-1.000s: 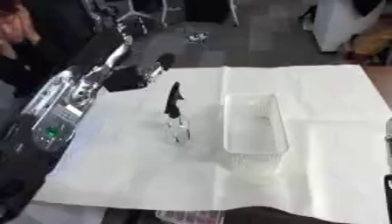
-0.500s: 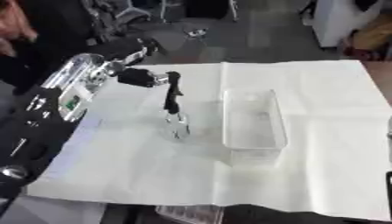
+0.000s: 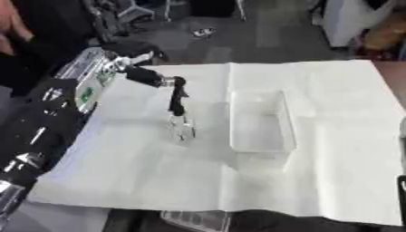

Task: Pick up objects on the table and place them in the box.

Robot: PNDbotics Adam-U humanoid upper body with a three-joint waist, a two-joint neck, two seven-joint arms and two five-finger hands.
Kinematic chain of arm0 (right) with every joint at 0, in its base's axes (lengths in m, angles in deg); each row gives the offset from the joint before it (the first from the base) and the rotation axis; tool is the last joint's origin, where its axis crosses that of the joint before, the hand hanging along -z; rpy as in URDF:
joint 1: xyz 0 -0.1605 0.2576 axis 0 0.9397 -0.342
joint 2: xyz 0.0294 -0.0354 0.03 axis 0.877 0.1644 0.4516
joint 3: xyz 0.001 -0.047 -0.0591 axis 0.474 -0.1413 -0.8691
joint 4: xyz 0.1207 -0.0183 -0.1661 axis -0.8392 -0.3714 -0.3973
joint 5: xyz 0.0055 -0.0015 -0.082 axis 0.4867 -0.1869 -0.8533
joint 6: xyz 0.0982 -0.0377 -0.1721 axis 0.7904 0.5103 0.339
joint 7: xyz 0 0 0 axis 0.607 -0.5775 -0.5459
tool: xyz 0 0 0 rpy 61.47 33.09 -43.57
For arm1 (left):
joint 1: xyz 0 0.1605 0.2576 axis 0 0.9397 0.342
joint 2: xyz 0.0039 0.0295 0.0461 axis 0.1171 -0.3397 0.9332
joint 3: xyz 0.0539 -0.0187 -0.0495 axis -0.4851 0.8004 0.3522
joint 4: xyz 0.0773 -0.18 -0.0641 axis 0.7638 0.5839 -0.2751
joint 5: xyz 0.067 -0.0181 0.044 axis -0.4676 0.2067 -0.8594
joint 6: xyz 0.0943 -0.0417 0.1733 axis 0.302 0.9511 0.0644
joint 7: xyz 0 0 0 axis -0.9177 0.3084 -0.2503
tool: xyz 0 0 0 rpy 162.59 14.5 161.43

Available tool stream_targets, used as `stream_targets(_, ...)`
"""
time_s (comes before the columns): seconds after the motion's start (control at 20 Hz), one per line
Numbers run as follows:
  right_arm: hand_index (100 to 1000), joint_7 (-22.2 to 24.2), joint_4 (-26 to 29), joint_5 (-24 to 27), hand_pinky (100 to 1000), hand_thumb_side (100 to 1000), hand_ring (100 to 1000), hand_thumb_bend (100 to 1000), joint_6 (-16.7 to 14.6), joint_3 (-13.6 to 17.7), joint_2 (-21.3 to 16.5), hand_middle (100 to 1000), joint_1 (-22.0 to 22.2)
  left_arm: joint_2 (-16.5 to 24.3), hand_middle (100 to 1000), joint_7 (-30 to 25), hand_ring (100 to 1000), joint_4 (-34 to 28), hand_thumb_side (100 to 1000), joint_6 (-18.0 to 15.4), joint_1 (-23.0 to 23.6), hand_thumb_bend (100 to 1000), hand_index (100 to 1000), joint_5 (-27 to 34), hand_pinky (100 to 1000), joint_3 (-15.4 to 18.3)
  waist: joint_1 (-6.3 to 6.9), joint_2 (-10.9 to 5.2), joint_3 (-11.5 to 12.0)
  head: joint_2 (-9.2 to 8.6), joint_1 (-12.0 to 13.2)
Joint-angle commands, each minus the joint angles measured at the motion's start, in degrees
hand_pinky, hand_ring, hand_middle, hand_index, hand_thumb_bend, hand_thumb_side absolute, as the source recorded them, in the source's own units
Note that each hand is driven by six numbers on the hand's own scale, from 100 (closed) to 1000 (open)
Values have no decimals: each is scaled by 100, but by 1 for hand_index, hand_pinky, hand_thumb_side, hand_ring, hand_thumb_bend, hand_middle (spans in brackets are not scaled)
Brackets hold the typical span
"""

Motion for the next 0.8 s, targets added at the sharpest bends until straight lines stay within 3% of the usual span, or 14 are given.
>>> stream_targets(0.05, 740, 24, 75, 21, 529, 1000, 543, 100, 2, -4, 8, 586, -29, 46, 867, -222, 799, 171, 1000, 17, -222, 577, 935, -242, 770, 127, -2, -80, -9, 26, 65)
stream_targets(0.4, 740, 36, 75, 35, 529, 1000, 543, 100, 1, -12, 23, 584, -33, -87, 846, -737, 819, 632, 1000, 75, -454, 589, 912, -815, 769, 194, -1, -79, -38, 25, 60)
stream_targets(0.6, 740, 46, 75, 47, 530, 1000, 544, 100, 1, -17, 27, 584, -34, -186, 815, -1069, 796, 924, 1000, 48, -636, 585, 880, -1242, 716, 218, -3, -79, -50, -30, 42)
stream_targets(0.8, 741, 54, 75, 57, 530, 1000, 544, 100, -3, -23, 39, 584, -40, -298, 767, -1454, 762, 1110, 1000, -85, -781, 555, 830, -1635, 608, 213, -2, -75, -70, -138, 5)
